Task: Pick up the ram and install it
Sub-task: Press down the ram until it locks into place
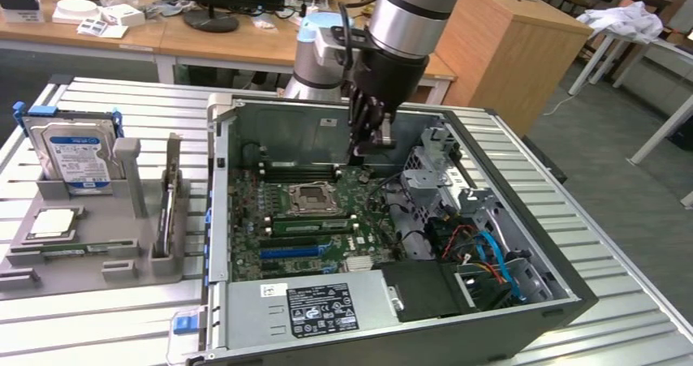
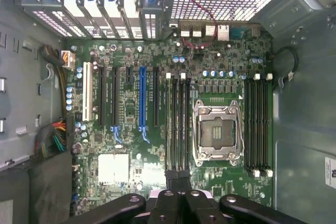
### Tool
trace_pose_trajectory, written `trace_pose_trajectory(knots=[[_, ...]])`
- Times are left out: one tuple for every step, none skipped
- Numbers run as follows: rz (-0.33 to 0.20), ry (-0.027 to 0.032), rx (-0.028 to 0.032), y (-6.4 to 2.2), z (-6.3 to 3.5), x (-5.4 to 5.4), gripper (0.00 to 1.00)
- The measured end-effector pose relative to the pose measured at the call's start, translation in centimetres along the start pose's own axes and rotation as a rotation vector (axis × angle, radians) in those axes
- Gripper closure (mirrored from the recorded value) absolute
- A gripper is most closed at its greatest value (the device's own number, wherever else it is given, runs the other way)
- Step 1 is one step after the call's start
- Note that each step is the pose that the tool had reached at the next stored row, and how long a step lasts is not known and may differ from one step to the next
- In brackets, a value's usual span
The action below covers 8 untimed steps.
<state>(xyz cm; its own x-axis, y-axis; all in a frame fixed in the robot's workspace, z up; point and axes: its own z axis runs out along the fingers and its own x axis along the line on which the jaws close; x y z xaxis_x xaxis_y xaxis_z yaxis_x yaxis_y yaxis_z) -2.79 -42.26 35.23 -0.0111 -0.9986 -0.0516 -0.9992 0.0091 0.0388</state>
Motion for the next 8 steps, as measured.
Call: trace_pose_trajectory(knots=[[0.0,-0.0001,0.0001,-0.16,0.0,0.0,0.89],[0.0,0.0,0.0,-0.5,-0.02,0.0,0.89],[0.0,0.0,0.0,-0.64,-0.02,0.0,0.89],[0.0,-0.0001,0.0001,-0.78,-0.03,0.0,0.89],[0.0,-0.0001,0.0001,-0.92,-0.03,0.0,0.89],[0.0,0.0,0.0,-1.06,-0.04,0.0,0.89],[0.0,0.0,0.0,-1.21,-0.05,0.0,0.89],[0.0,-0.0001,0.0,-1.34,-0.05,0.0,0.89]])
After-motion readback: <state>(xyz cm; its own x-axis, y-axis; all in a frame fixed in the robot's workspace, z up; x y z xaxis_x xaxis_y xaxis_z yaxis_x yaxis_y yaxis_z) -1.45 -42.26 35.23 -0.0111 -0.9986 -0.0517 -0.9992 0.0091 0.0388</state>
